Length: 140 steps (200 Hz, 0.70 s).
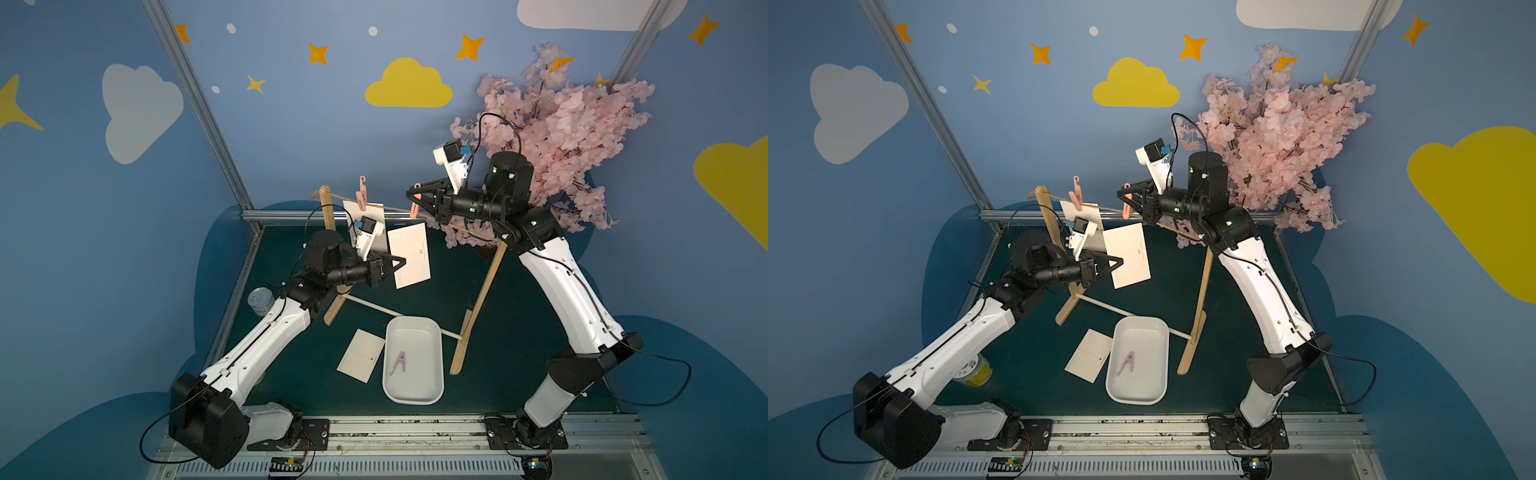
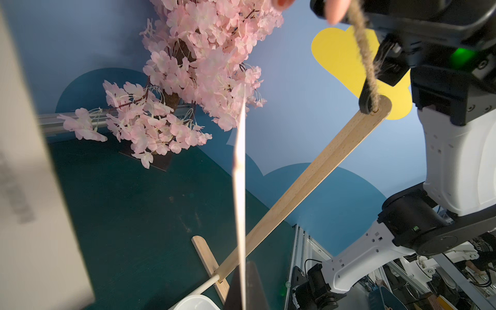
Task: Remove the postcards from the strings
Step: Remove the clamp from the clothesline.
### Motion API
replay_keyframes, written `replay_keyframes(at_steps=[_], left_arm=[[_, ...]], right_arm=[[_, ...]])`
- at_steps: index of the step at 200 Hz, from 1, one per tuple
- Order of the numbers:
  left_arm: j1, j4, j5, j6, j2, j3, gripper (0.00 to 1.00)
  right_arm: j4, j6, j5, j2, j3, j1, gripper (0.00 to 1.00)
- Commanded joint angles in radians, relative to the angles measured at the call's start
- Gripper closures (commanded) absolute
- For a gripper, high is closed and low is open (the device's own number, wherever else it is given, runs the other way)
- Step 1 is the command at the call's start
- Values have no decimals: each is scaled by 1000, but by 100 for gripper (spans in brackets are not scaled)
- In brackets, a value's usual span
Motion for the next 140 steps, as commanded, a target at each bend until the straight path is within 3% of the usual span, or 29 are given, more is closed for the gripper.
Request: replay_keyframes(at_steps=[1, 72, 140], left_arm=[[-3, 21, -4, 5, -26, -10, 97], [-3, 7, -14, 16, -46, -18, 97], [1, -31, -78, 24, -105, -75, 97]], right_arm=[[53, 58, -87, 10, 44, 6, 100], [62, 92, -98, 66, 81, 9, 100], [18, 13, -79, -46, 21, 28, 100]])
